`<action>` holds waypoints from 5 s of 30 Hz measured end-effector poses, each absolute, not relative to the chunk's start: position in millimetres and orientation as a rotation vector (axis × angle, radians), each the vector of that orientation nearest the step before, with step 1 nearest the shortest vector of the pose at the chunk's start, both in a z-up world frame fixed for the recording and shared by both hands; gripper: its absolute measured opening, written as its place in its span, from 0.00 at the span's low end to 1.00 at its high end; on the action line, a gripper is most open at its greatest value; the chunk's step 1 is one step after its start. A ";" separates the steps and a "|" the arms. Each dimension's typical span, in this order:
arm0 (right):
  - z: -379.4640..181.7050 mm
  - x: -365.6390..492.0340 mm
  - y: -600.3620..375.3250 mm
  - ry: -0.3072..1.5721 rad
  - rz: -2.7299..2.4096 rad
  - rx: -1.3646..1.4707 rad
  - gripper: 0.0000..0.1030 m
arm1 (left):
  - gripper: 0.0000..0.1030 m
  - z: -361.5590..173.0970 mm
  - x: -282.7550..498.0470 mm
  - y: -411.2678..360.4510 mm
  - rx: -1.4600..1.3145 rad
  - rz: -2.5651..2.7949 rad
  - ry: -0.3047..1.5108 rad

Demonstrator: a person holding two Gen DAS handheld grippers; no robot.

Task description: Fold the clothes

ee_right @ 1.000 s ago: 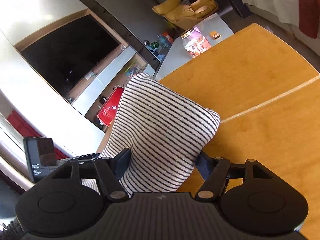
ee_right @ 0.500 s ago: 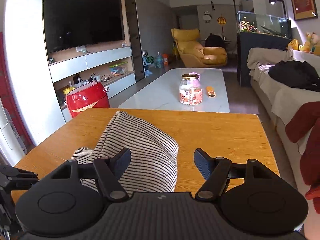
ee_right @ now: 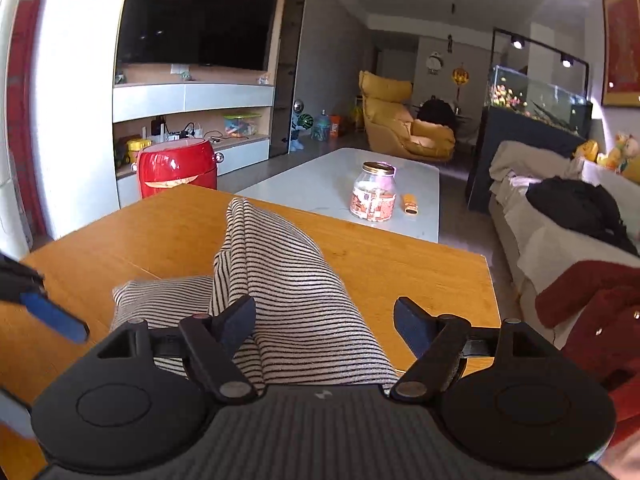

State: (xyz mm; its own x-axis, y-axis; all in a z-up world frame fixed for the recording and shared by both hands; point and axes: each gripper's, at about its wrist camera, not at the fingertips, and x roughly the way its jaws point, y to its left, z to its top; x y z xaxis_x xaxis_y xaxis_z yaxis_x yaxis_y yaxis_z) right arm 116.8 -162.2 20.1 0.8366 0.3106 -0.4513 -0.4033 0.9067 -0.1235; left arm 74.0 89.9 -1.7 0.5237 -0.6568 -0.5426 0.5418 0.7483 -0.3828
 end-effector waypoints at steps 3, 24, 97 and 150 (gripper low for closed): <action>17.4 118.5 -148.6 0.444 0.433 -0.206 0.78 | 1.00 7.4 83.9 96.9 -0.222 -0.652 0.689; 85.2 63.5 -140.1 0.366 0.645 -0.234 0.32 | 0.93 -43.3 123.2 88.5 -0.387 -0.558 0.764; 16.4 170.4 -151.5 0.741 0.594 0.056 0.69 | 0.99 -19.2 89.8 116.9 -0.186 -0.494 0.617; -34.7 163.1 -126.7 0.658 0.592 0.287 0.81 | 0.90 52.2 131.0 130.4 -0.248 -0.326 0.503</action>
